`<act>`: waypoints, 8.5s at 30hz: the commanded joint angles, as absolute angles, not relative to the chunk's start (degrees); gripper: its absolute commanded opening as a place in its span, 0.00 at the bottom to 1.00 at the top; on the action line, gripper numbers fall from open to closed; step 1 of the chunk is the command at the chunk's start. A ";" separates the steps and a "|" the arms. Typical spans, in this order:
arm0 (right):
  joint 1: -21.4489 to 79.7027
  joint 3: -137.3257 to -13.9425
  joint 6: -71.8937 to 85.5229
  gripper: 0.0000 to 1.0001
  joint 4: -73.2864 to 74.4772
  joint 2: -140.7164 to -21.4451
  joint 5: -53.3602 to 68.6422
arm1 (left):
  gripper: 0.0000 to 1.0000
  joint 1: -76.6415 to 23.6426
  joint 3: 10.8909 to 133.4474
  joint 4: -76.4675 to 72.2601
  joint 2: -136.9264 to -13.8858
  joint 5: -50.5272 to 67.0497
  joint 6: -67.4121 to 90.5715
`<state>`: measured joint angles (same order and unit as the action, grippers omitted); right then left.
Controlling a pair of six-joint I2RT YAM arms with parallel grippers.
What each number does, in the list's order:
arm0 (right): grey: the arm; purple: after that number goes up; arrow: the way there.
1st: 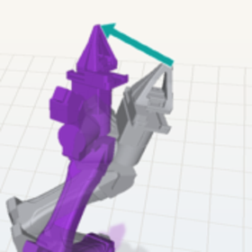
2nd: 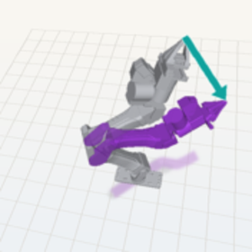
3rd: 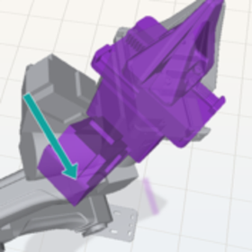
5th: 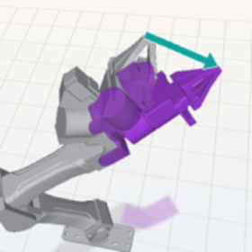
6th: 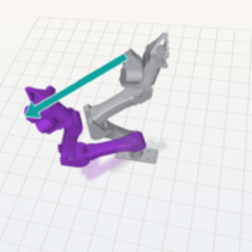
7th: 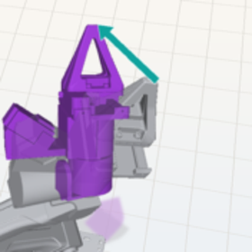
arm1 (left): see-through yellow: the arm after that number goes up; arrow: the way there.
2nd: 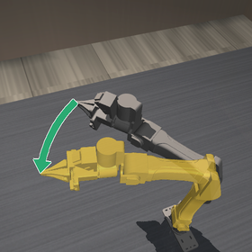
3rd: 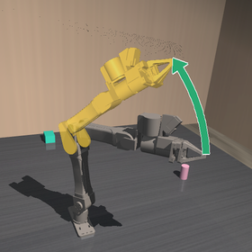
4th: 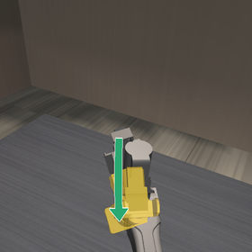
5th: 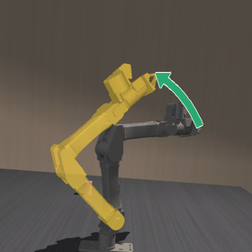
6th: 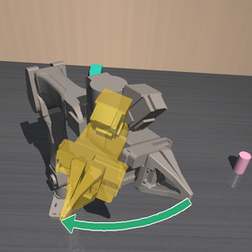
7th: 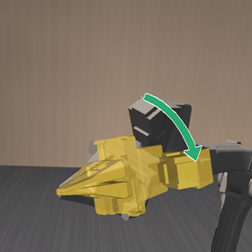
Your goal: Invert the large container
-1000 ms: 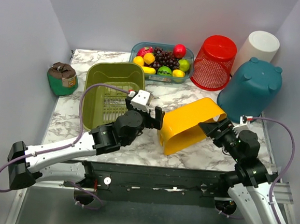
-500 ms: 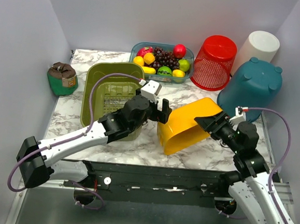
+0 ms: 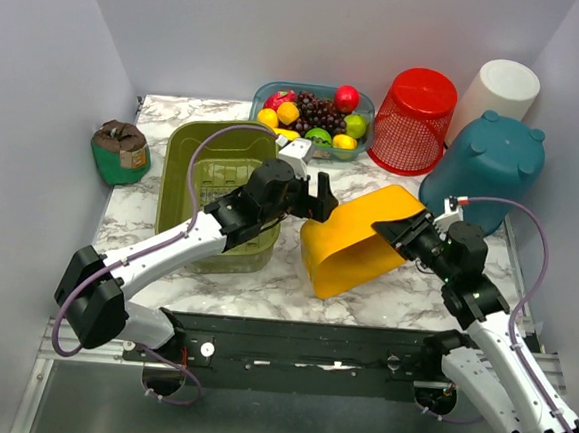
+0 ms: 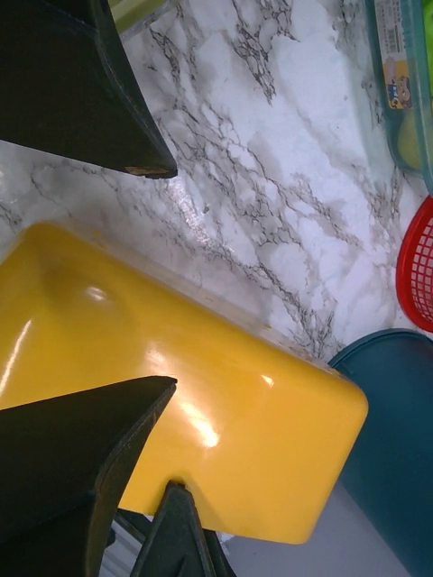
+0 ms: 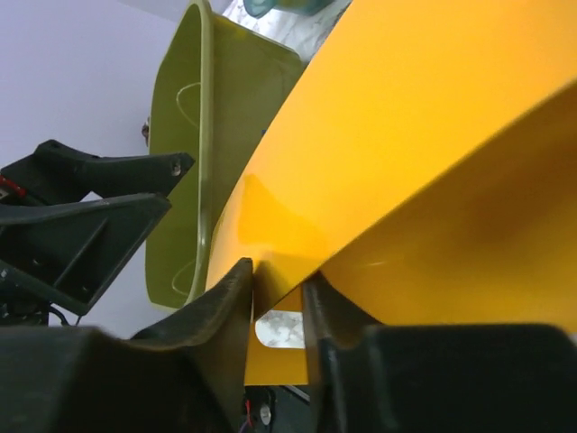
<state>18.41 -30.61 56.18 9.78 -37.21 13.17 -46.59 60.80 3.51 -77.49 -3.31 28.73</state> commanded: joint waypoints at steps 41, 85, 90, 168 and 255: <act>19.07 -48.06 39.12 0.44 13.96 -59.33 14.68 | 0.99 -41.40 55.64 -3.42 -79.28 6.50 37.62; 19.16 -24.34 50.89 0.70 40.25 -27.33 -6.68 | 0.87 -50.36 59.59 -15.47 -86.22 21.01 38.68; 19.07 -26.36 53.69 0.71 44.28 -30.67 -8.52 | 0.86 -51.24 62.04 -15.29 -86.84 21.53 38.67; 22.33 -54.06 66.62 0.01 -14.14 -77.07 28.29 | 0.95 -31.12 66.27 5.44 -74.00 13.01 33.05; 17.40 -30.94 68.11 0.92 65.56 -30.85 -14.32 | 0.75 -55.98 65.48 -24.77 -97.29 35.33 45.43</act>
